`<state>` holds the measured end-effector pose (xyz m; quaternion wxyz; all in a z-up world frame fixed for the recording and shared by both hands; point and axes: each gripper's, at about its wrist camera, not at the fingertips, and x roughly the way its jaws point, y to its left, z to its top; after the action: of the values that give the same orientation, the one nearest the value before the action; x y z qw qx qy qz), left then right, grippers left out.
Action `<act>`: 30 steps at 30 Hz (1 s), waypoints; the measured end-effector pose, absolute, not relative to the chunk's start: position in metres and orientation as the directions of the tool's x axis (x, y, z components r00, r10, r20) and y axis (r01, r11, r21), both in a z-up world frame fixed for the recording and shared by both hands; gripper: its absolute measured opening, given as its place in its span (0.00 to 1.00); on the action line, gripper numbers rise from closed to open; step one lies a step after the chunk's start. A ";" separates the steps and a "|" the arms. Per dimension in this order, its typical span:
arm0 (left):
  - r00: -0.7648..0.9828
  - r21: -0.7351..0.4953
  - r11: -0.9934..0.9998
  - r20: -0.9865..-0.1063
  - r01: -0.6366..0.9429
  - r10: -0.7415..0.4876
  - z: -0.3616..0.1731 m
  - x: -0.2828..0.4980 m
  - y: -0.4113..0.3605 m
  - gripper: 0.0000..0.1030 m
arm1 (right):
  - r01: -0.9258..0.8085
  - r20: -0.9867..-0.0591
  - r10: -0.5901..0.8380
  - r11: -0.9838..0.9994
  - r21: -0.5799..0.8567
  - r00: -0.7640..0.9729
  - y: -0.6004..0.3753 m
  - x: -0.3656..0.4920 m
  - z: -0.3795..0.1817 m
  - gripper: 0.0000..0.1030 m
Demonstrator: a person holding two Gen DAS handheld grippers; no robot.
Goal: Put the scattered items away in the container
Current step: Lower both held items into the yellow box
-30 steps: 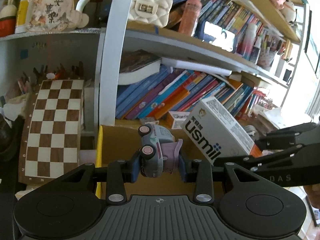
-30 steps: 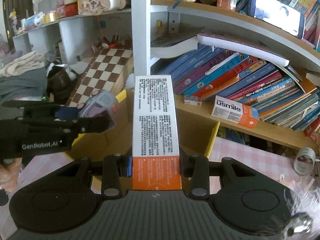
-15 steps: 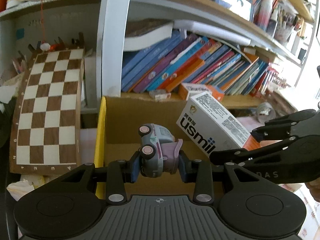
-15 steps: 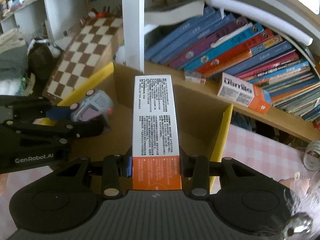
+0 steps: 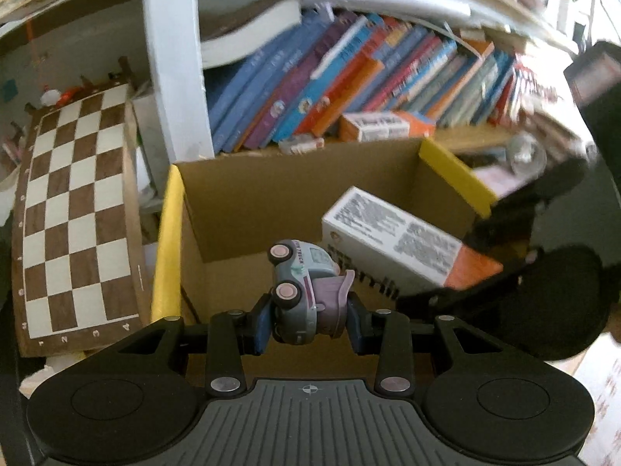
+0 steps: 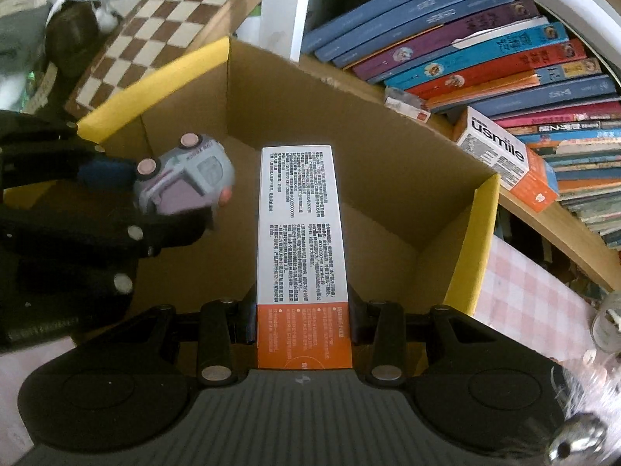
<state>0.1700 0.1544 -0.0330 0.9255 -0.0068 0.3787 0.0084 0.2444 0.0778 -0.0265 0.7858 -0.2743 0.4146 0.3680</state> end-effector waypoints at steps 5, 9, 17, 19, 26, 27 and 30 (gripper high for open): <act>0.699 0.016 1.000 -0.715 -0.004 0.014 -0.038 0.171 0.151 0.36 | -0.820 -0.862 0.331 0.551 -0.155 0.385 0.081 0.246 -0.034 0.36; 0.706 0.013 0.999 -0.708 -0.031 0.031 -0.039 0.167 0.151 0.36 | -0.833 -0.854 0.360 0.534 -0.141 0.376 0.080 0.247 -0.033 0.36; 0.714 -0.018 0.997 -0.699 -0.070 0.038 -0.036 0.160 0.150 0.36 | -0.862 -0.854 0.368 0.479 -0.165 0.368 0.084 0.249 -0.034 0.36; 0.714 -0.023 0.997 -0.699 -0.074 0.037 -0.036 0.158 0.150 0.36 | -0.867 -0.858 0.365 0.469 -0.167 0.362 0.084 0.250 -0.034 0.36; 0.705 -0.048 0.996 -0.709 -0.074 0.018 -0.036 0.152 0.147 0.36 | -0.873 -0.872 0.347 0.459 -0.163 0.346 0.083 0.246 -0.037 0.36; 0.705 -0.051 0.996 -0.709 -0.075 0.017 -0.036 0.151 0.147 0.36 | -0.877 -0.872 0.350 0.452 -0.162 0.342 0.082 0.244 -0.037 0.36; 0.702 -0.074 0.994 -0.712 -0.084 0.006 -0.035 0.146 0.146 0.36 | -0.887 -0.868 0.362 0.430 -0.167 0.339 0.080 0.241 -0.037 0.36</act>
<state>0.1461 0.1462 -0.0354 0.9211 -0.0504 0.3852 0.0243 0.2410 0.0805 -0.0371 0.7477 -0.3323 0.3949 0.4177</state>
